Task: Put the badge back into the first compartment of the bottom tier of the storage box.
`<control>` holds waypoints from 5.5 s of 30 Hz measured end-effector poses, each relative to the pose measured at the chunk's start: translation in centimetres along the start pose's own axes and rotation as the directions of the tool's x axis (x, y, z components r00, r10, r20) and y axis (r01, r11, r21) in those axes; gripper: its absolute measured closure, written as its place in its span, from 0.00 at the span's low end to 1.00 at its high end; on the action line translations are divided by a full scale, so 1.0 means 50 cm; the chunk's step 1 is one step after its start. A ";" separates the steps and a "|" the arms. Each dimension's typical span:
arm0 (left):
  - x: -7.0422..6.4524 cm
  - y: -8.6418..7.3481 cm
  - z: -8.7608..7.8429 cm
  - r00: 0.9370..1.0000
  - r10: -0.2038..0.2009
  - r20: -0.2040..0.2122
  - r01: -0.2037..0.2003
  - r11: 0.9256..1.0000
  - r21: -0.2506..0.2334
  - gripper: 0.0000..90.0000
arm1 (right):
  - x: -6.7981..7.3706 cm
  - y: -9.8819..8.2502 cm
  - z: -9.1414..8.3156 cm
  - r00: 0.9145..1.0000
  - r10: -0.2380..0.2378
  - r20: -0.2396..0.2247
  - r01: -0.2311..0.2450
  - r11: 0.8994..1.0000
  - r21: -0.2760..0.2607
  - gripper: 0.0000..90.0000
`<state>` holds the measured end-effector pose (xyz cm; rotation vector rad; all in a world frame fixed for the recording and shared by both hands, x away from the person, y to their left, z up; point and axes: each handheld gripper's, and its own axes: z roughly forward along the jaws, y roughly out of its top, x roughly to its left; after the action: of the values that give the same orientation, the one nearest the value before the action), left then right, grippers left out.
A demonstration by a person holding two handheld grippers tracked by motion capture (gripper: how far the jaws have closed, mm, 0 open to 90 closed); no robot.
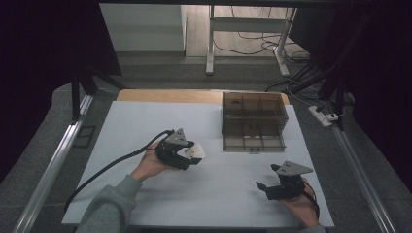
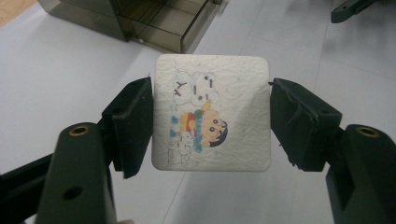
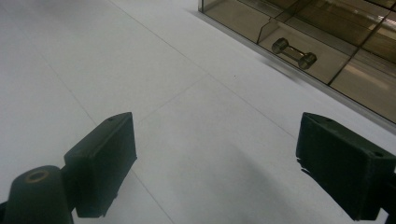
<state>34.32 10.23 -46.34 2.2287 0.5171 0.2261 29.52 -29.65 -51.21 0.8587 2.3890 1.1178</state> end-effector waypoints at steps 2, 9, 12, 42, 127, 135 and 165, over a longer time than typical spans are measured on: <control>-0.003 0.005 0.001 1.000 0.004 -0.005 -0.004 1.000 0.001 0.36 | 0.000 0.000 0.000 1.000 0.000 0.000 0.000 1.000 0.000 0.14; -0.013 0.022 0.004 1.000 0.021 0.002 -0.021 1.000 -0.020 0.36 | 0.001 0.000 0.001 1.000 -0.003 -0.001 0.003 1.000 0.005 0.14; -0.014 0.028 0.012 1.000 0.024 0.004 -0.024 1.000 -0.015 0.36 | 0.001 -0.001 0.001 1.000 0.001 0.000 -0.001 1.000 0.001 0.14; 0.007 0.081 0.086 1.000 0.001 0.020 -0.001 1.000 -0.010 0.36 | 0.000 -0.001 -0.008 1.000 0.003 0.014 -0.002 1.000 -0.014 0.14; 0.088 0.186 0.260 0.999 -0.040 0.021 0.039 0.998 0.043 0.30 | -0.001 -0.001 -0.005 1.000 -0.002 -0.004 0.002 1.000 -0.005 0.14; 0.085 0.168 0.245 0.997 -0.073 0.015 0.072 0.997 0.040 0.31 | -0.001 -0.002 -0.004 1.000 -0.003 -0.003 0.003 1.000 -0.003 0.14; 0.024 0.054 0.114 0.999 -0.041 0.002 0.041 0.999 0.013 0.32 | 0.004 -0.008 -0.004 1.000 -0.003 0.004 0.003 1.000 0.017 0.14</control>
<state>38.05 5.26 -48.02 2.2288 0.5636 0.1990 29.14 -29.84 -51.40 0.8621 2.3992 1.0952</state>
